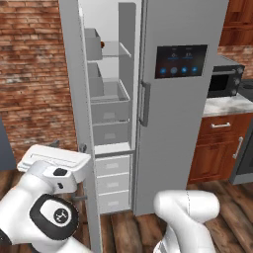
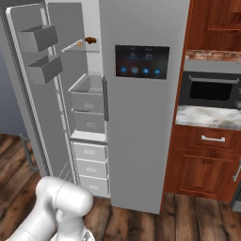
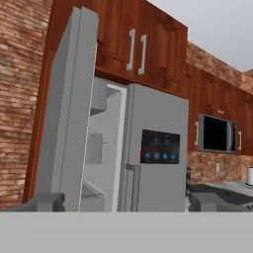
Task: There's a chicken drumstick in the fridge that needs to be moved to the freezer for freezing. Pick up the chicken drumstick from the fridge, place it on any shelf in the freezer, and close the fridge and freezer doors when done.
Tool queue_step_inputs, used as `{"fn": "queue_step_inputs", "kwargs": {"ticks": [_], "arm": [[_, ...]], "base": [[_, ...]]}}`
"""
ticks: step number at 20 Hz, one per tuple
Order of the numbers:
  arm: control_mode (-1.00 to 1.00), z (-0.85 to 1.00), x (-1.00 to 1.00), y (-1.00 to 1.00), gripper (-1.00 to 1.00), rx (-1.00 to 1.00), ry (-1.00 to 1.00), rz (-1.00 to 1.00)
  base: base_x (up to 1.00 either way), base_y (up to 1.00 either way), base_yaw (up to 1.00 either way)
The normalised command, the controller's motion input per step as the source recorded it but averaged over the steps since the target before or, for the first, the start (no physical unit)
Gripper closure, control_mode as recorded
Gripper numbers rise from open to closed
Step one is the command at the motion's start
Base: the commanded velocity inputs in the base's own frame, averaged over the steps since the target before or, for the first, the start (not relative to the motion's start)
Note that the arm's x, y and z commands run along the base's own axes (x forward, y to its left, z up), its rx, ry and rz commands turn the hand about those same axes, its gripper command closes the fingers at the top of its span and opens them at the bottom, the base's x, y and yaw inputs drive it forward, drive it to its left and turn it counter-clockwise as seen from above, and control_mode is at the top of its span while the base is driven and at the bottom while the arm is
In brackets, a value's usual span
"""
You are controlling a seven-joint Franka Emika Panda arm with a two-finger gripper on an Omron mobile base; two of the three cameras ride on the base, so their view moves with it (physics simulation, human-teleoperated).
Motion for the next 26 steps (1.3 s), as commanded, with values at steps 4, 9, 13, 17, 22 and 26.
{"fn": "queue_step_inputs", "kwargs": {"ticks": [4, 9, 13, 17, 22, 26], "arm": [[-1.00, -0.44, 0.65, 0.32, -1.00, -0.07, 0.07, -0.03], [-1.00, -0.37, 0.45, 0.00, -1.00, 0.00, 0.00, 0.00], [-1.00, -0.48, 0.45, 0.00, -1.00, 0.00, 0.00, 0.02], [-1.00, -0.50, 0.55, 0.04, -1.00, 0.00, 0.00, 0.06], [-1.00, -0.33, 0.60, 0.42, -1.00, 0.00, 0.00, 0.01], [-1.00, -0.16, 0.75, 0.12, -1.00, 0.00, 0.00, 0.00]], "base": [[0.00, 0.00, 0.00], [0.00, 0.00, 0.00], [0.00, 0.00, 0.00], [0.00, 0.00, 0.00], [0.00, 0.00, 0.00], [0.00, 0.00, 0.00]]}}
